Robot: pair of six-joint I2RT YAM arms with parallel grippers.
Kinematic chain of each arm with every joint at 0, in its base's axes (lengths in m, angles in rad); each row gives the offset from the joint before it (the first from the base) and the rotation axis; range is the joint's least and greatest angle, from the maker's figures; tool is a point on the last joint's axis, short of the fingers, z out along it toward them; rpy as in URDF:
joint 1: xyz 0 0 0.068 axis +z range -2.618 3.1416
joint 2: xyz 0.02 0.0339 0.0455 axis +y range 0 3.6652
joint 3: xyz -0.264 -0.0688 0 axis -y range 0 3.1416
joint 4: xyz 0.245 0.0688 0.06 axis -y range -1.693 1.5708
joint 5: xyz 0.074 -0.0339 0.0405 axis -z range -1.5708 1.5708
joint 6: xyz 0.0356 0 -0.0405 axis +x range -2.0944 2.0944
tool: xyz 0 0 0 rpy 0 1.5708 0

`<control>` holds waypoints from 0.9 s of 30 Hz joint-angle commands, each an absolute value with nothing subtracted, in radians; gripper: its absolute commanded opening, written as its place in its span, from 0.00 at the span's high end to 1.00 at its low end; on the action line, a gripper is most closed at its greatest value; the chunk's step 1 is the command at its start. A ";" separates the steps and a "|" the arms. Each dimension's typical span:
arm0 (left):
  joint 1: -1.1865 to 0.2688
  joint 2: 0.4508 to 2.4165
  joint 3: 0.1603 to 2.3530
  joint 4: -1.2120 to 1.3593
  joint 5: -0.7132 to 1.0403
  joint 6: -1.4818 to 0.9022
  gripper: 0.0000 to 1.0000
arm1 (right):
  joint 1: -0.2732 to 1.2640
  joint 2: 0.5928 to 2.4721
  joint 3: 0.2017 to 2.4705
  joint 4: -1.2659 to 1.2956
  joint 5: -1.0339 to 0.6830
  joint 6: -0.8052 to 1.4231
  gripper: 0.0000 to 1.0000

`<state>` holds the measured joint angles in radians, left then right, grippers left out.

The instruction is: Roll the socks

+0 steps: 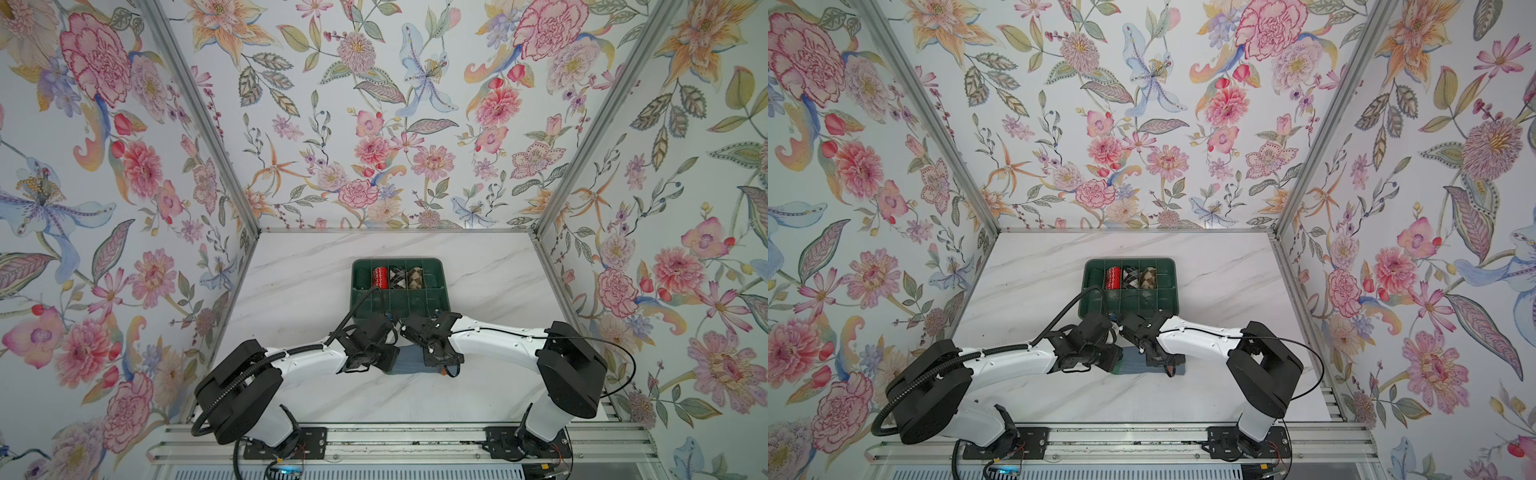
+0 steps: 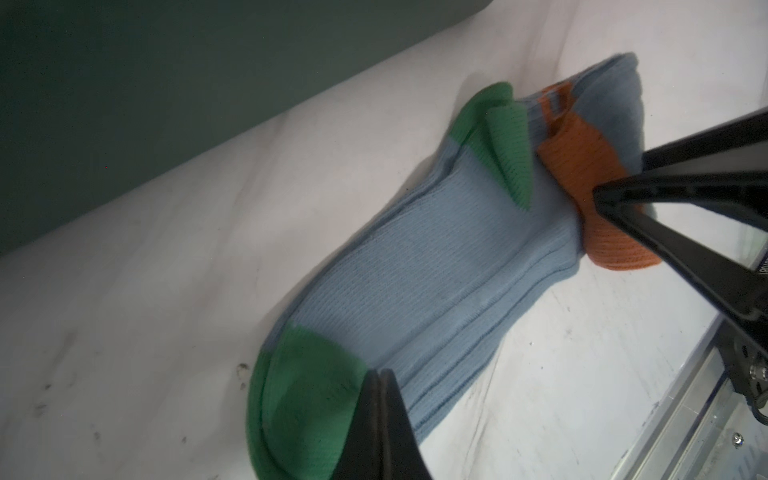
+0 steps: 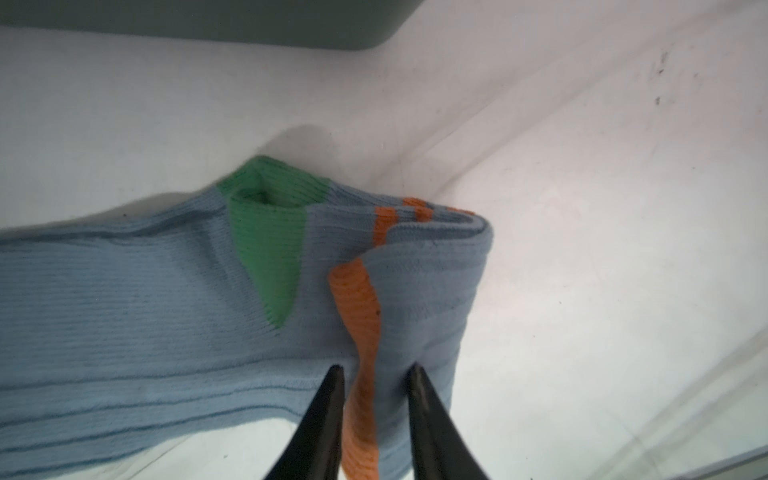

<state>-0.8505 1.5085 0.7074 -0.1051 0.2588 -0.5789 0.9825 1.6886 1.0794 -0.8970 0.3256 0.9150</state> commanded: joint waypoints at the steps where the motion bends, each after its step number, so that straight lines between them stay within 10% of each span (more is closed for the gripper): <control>1: -0.841 1.547 0.736 -0.085 0.281 -0.548 1.00 | 0.988 1.695 1.087 -0.922 0.334 0.933 0.73; 14: -0.801 1.629 0.682 -0.108 0.285 -0.545 1.00 | 0.956 1.625 1.012 -0.888 0.328 0.904 0.99; 27: -0.735 1.534 0.619 -0.168 0.247 -0.548 1.00 | 0.790 1.345 0.832 -0.731 0.179 0.843 1.00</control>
